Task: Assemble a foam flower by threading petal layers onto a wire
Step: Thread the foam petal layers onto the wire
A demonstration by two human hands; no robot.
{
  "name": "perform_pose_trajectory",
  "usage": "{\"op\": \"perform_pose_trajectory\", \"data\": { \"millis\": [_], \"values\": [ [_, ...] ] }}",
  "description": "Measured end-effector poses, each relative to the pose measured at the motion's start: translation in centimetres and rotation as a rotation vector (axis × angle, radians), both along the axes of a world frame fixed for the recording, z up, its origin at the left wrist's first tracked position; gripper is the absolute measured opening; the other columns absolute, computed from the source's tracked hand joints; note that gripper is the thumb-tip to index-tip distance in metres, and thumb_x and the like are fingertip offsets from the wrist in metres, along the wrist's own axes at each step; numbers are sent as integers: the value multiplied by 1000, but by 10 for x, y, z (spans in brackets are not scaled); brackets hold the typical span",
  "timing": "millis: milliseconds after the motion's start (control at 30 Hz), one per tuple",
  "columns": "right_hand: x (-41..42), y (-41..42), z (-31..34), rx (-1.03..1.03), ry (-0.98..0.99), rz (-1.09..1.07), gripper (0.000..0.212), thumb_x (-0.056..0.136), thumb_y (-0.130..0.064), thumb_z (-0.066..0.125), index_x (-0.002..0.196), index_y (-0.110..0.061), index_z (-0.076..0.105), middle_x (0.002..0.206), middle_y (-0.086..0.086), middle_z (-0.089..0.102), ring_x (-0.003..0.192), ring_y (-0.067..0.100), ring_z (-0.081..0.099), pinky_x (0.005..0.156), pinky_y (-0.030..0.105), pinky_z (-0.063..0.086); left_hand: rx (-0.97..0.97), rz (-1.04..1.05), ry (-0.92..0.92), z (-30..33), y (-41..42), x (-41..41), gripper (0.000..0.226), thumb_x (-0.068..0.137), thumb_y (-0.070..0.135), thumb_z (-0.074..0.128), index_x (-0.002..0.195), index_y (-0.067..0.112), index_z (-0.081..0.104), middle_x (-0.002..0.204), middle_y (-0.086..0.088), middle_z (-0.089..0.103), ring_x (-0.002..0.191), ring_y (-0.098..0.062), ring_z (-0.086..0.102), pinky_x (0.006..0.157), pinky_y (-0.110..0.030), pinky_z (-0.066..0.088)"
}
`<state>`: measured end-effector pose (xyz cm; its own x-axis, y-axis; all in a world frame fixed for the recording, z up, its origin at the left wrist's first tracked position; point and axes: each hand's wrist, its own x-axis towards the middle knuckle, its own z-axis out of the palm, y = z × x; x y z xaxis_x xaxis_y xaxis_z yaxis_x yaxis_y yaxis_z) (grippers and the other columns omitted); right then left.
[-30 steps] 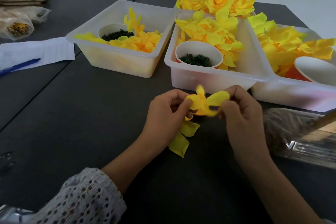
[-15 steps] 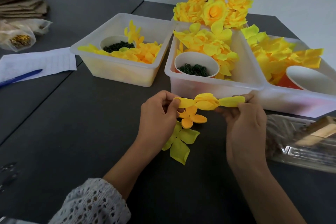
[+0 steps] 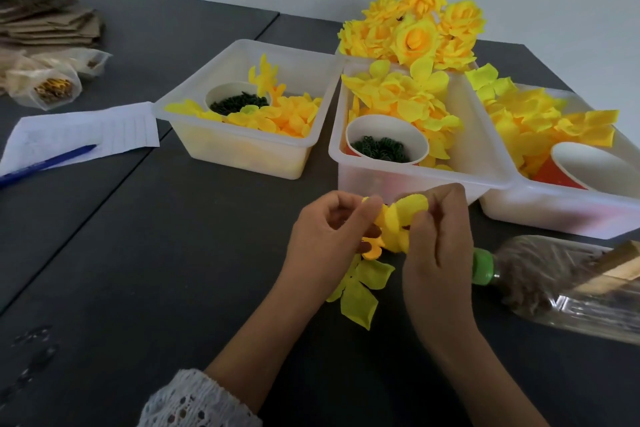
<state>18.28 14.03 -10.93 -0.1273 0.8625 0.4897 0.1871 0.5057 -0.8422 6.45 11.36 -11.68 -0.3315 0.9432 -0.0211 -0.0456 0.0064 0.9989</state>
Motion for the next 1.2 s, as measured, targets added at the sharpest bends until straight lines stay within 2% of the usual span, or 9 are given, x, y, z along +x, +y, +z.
{"op": "perform_pose_trajectory", "data": {
  "millis": [233,367,500,567,700,833,1000,1100,1200],
  "values": [
    [-5,-6,6,254,-220,4,9,89,-9,50,81,-13,48,74,2,52,66,17,50,55,22,39,-52,-34,87,1,-20,2,79,60,82,54,126,39,51,112,16,67,100,-3,67,81,-31,58],
    [-6,-12,4,272,-261,24,12,90,-14,46,87,-26,45,75,-3,52,67,9,51,56,16,38,-50,27,59,-1,-25,0,36,81,46,65,115,39,58,100,18,70,91,-1,68,76,-26,58],
    [-6,-17,3,236,-225,51,12,91,-16,45,86,-27,46,71,-12,50,61,6,49,52,14,37,-35,67,117,-2,-26,-3,20,90,23,60,108,30,65,90,12,70,80,2,66,68,-17,55],
    [-3,-19,1,177,-164,55,10,90,-16,44,83,-23,47,69,-9,52,61,9,51,53,16,41,-5,82,145,-2,-27,-4,13,90,25,61,102,28,66,83,11,70,72,2,65,64,-13,52],
    [0,-21,0,-109,31,74,9,89,-15,45,81,-17,50,75,7,57,69,23,57,58,45,53,36,137,213,-3,-28,0,18,89,24,64,105,32,63,81,9,67,73,-3,65,65,-19,54],
    [0,-26,-1,-227,-53,173,20,75,-44,56,89,-30,53,91,-17,62,85,4,62,65,13,51,62,157,297,0,-29,8,29,88,24,66,104,44,53,87,20,64,81,3,63,65,-13,53],
    [1,-31,-6,-336,-218,160,50,65,-69,60,105,-39,56,100,-23,61,95,-3,59,74,12,52,39,202,405,1,-30,16,50,83,19,72,112,45,39,82,17,61,88,14,56,67,0,44],
    [4,-25,-6,-443,-136,118,30,72,-52,63,97,-35,64,91,-13,67,88,4,64,76,25,55,79,209,428,1,-32,18,51,82,14,71,114,41,40,85,17,62,91,11,58,69,1,43],
    [7,-18,-4,-494,-41,143,6,81,-33,68,86,-34,68,85,-10,70,81,4,67,63,17,55,104,223,397,1,-32,20,47,83,15,71,113,38,42,85,13,65,87,6,62,68,-4,47]
  ]
}}
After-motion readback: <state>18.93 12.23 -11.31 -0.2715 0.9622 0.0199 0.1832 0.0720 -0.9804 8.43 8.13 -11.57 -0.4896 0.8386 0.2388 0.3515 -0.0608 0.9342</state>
